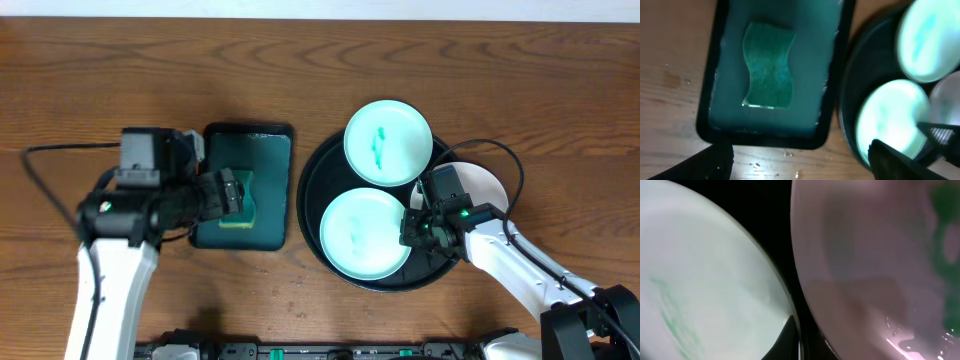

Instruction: Clean dirty plates on tray and stack at the side

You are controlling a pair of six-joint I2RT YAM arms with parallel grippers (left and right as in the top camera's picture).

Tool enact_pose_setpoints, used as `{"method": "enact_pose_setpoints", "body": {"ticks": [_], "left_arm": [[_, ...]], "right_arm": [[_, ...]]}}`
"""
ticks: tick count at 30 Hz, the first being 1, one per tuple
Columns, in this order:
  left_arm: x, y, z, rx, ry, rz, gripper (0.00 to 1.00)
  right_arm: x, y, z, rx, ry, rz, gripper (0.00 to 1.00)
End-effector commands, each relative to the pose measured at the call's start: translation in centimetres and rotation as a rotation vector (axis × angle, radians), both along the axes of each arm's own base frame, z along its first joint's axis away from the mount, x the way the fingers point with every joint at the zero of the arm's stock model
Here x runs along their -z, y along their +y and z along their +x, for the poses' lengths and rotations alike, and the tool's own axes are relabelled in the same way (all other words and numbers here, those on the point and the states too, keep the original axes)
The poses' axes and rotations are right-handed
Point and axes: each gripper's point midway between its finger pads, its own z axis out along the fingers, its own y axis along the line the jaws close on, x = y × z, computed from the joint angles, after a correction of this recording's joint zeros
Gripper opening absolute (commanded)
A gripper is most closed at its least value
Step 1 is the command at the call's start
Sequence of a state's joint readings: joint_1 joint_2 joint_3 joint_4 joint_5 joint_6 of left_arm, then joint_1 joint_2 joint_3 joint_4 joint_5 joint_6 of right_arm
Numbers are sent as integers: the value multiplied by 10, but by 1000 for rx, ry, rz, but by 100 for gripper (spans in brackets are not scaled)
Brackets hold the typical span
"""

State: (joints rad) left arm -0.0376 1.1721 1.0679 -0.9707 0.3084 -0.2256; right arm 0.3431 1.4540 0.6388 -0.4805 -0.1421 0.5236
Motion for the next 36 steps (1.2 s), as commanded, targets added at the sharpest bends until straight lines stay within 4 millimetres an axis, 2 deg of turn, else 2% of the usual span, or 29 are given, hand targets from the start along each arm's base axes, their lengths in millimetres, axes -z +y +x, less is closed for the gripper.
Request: {"method": "enact_pose_setpoints", "body": {"ticks": [1,7,11,14,20,22,28,33,36], "left_arm": [[37,0,3,18,97,17,85],[84,-1,30,18,185,20,83],[116,-1,44,19,233,21,71],[134,-1,52,18,247,24,57],[169,10,45,9,342,111,50],[178,9,42,17,368,117,40],[182,5,41,29,377,118,7],[180,5,39,29,382,119,7],[172,5,38,29,391,120,7]], "right_arm": [[2,-5,2,31,-8,-32,1],[2,-5,3,31,-11,-30,1],[2,-5,3,31,-11,-30,1],[2,-5,3,31,-11,-31,1],[2,-5,3,31,-11,-30,1],[2,-5,3,31,-12,-30,1],[2,-5,3,30,-11,-30,1],[2,-5,3,30,-11,-30,1],[2,-5,3,31,-11,-30,1]]}}
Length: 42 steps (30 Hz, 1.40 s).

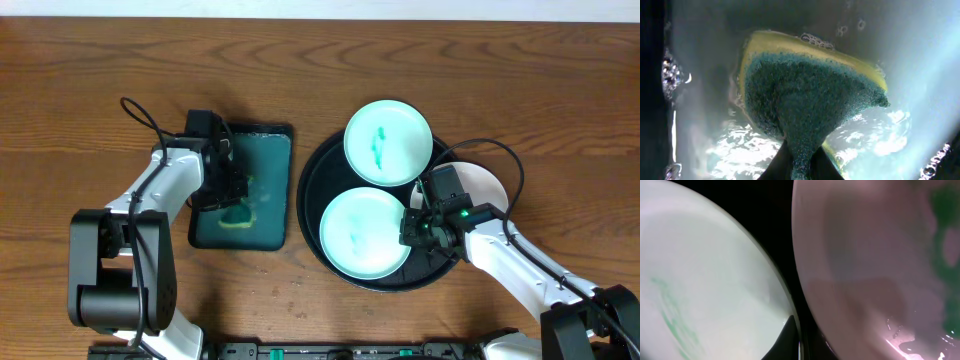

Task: Clean dirty plates on tray and stack at the side
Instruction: 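Lift the sponge with the left gripper and move it onto the lower pale green plate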

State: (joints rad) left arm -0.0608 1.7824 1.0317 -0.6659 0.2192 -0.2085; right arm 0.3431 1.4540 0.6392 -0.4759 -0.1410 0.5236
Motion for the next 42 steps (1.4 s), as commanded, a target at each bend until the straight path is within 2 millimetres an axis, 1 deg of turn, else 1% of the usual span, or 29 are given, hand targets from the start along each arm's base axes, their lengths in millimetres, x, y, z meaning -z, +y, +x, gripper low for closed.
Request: {"method": "enact_pose_setpoints", "body": {"ticks": [1,5,9,14,17,20,25,28,30,31,32,33,34,36,39,42], "left_arm": [[2,-1,-10,10,59,11,7],[-24,2,-3,7,27,26,7],[-59,2,5,3,-51,30,7],[-97,0,5,6,-158,21,7],[-113,-4,4,19,-210,16,7],[-121,-12,2,44,-236,13,7],[-112,-19,1,91,-224,76,7],[-107,-33,-1,103,-206,67,7],[-107,-48,-4,112,-198,34,7],[-108,-59,-6,127,-198,2,7],[-110,-76,-9,151,-198,-56,7],[-112,-88,-11,167,-200,-101,7],[-115,-107,-13,189,-202,-163,7],[-117,-133,-18,216,-205,-235,7],[-109,-160,-24,229,-203,-265,7],[-92,-180,-30,216,-154,-271,7]], "right_arm": [[2,-5,2,30,-6,-31,1],[2,-5,2,30,-6,-31,2],[2,-5,2,31,-6,-31,2],[2,-5,2,31,-6,-31,2],[2,-5,2,31,-7,-31,2],[2,-5,2,31,-6,-30,2],[2,-5,2,31,-6,-30,2],[2,-5,2,31,-6,-31,2],[2,-5,1,30,-6,-30,2],[2,-5,1,30,-6,-30,2],[2,-5,1,31,-6,-30,2],[2,-5,1,31,-6,-30,2],[2,-5,2,31,-6,-30,2],[2,-5,2,31,-7,-30,2],[2,-5,1,31,-6,-30,1],[2,-5,1,30,-5,-30,1]]}}
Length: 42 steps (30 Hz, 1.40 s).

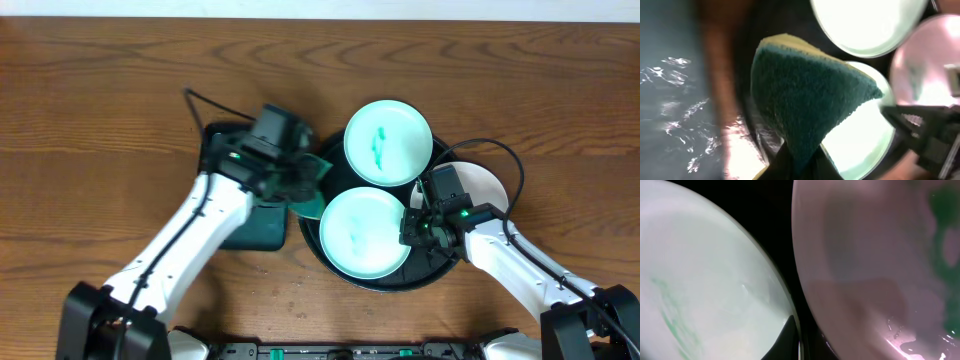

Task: Clean dirty plates on tray and stack at the side
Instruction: 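Lift the sponge with the left gripper and move it onto the lower pale green plate, then scrub the pale green plate with the sponge while the right gripper holds it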

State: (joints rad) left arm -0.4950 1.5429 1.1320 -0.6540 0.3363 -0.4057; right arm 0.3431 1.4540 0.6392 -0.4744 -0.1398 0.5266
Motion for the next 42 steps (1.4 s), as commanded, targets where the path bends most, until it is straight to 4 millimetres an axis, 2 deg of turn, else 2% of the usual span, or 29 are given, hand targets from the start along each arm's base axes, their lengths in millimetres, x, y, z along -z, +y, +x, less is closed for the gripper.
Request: {"method": "enact_pose_setpoints", "body": {"ticks": [1,3,8,12,17,18,20,22,25,29,31,33,35,37,42], "left_arm": [[26,-20,-15,-37,126,-18,7],[41,-35,-22,-26,172,-21,8],[70,-86,-42,50,292,-128,7],[89,-101,-53,55,338,-119,7],[100,-108,-71,103,367,-89,7],[102,-105,-72,107,365,-67,7],[112,-87,-70,68,350,32,7],[122,-56,-62,5,305,183,7],[128,-16,-48,-84,245,361,7],[122,7,-35,-144,238,426,7],[118,27,-25,-182,211,496,7],[118,32,-19,-192,200,500,7],[119,20,-18,-139,211,435,7],[120,0,-21,-104,243,333,7],[117,-83,-42,60,344,-11,8]], "right_arm": [[2,-5,1,27,-4,-30,1],[2,-5,1,27,-5,-30,1],[2,-5,1,27,-5,-30,1],[2,-5,1,27,-5,-30,1],[2,-5,1,27,-5,-30,1],[2,-5,1,27,-5,-30,1],[2,-5,1,27,-4,-30,1],[2,-5,1,27,-4,-30,1],[2,-5,1,27,-4,-30,1],[2,-5,1,27,-3,-29,1],[2,-4,0,25,-1,-23,1],[2,-4,0,25,-1,-24,1],[2,-4,1,25,-2,-23,1],[2,-4,1,25,-2,-23,1],[2,-4,1,25,-2,-23,1]]}}
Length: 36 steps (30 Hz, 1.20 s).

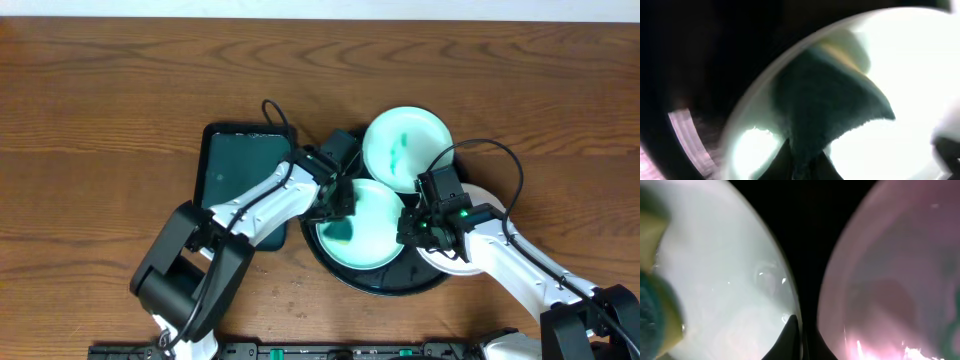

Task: Clean dirty plates on tray and stack at the side
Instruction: 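Scrub the pale green plate with the sponge while the right gripper holds it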

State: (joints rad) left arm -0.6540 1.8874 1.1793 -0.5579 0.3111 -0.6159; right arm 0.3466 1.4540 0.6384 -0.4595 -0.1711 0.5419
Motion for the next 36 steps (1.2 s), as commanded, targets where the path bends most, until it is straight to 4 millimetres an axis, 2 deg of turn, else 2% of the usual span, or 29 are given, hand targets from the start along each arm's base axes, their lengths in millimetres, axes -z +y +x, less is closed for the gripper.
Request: {"method": "enact_pose_setpoints", "body": {"ticks": [1,4,6,9,16,22,24,27,31,34,36], "left_arm": [[18,-41,-29,106,123,-166,7],[24,-69,-53,176,204,-262,7],[28,-76,-67,194,257,-282,7],[23,-85,-81,224,290,-310,7],[5,-103,-93,286,286,-389,7],[3,-105,-100,299,308,-398,7],[6,-100,-102,286,326,-373,7],[20,-78,-96,201,328,-239,7],[34,-27,-69,68,221,21,7],[31,10,-46,6,88,199,7],[25,24,-34,-12,18,264,7]], "right_arm": [[4,-11,0,23,-1,-60,1],[4,-11,-1,23,4,-62,1],[5,-12,-3,23,10,-64,1],[5,-12,-4,22,15,-66,1],[5,-12,-3,22,10,-65,1],[5,-12,-3,23,10,-64,1],[5,-12,-3,22,10,-64,1],[5,-12,-3,22,12,-65,1],[5,-12,-3,22,12,-65,1],[5,-12,-3,22,12,-65,1],[5,-12,-3,23,10,-65,1]]}}
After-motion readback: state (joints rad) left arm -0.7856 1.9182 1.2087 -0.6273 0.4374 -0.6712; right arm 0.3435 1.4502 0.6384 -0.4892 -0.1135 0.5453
